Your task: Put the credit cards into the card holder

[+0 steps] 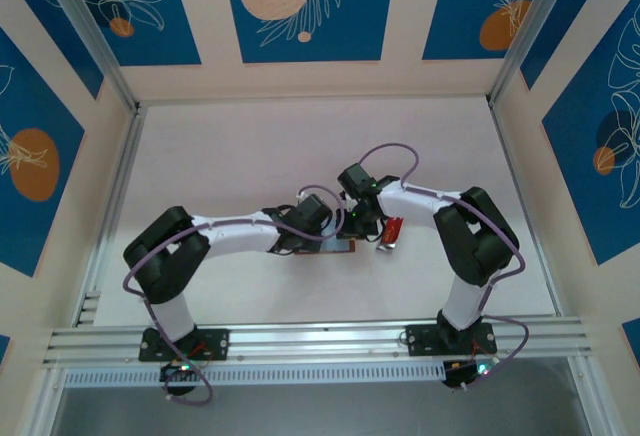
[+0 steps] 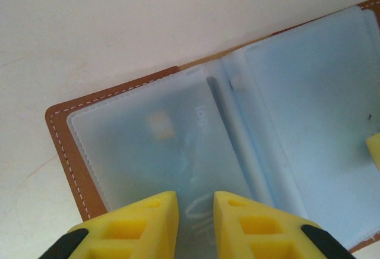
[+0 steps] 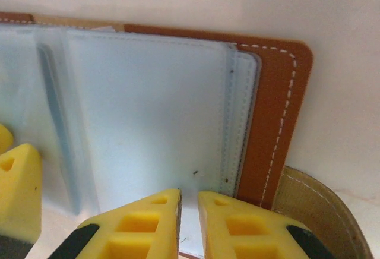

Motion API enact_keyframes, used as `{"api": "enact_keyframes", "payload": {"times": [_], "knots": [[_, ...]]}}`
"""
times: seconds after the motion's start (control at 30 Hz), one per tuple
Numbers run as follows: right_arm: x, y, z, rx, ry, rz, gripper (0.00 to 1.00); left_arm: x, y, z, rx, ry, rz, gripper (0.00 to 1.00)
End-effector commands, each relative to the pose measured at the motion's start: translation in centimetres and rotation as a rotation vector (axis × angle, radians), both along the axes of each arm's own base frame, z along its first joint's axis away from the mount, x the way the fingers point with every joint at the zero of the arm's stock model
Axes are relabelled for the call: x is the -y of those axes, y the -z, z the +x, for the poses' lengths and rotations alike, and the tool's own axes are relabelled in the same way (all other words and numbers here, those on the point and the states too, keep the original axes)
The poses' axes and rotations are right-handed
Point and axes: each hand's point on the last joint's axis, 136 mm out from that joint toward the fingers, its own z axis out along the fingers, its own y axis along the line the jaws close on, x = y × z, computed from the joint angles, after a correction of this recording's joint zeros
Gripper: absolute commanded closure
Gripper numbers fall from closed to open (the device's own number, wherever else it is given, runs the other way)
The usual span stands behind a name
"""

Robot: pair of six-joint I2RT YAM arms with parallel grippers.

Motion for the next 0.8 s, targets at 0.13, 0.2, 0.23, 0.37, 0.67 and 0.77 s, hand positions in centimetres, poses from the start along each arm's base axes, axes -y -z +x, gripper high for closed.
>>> {"api": "enact_keyframes", "payload": {"times": [0.13,0.2,0.23,0.37,0.67,0.77], "knots": [[2.5,1.3,0.7,-0.008,0.030,-0.128,0.82,-3.0,2.3,-2.2,-0.050,-0.036,0.059,0.77],[2.3,1.0,0.9,-0.003,0.027,-0.119,0.82,-3.2,2.1,-2.3,-0.043,-0.040,0.048,0.77],[2.0,0.8,0.9,0.001,0.022,-0.112,0.82,-3.2,2.1,-2.4,-0.044,-0.037,0.042,0.76],[1.2,-2.0,1.5,0.067,0.021,-0.044,0.82,-2.8,3.0,-2.5,-0.058,-0.020,0.036,0.77],[11.0,-7.5,1.7,0.176,0.367,-0.084,0.75,-2.1,4.3,-2.7,-0.069,-0.005,0.015,0.78],[13.6,-6.8,0.6,0.143,0.462,-0.063,0.68,-2.2,4.4,-2.8,-0.068,-0.004,0.016,0.78]]}}
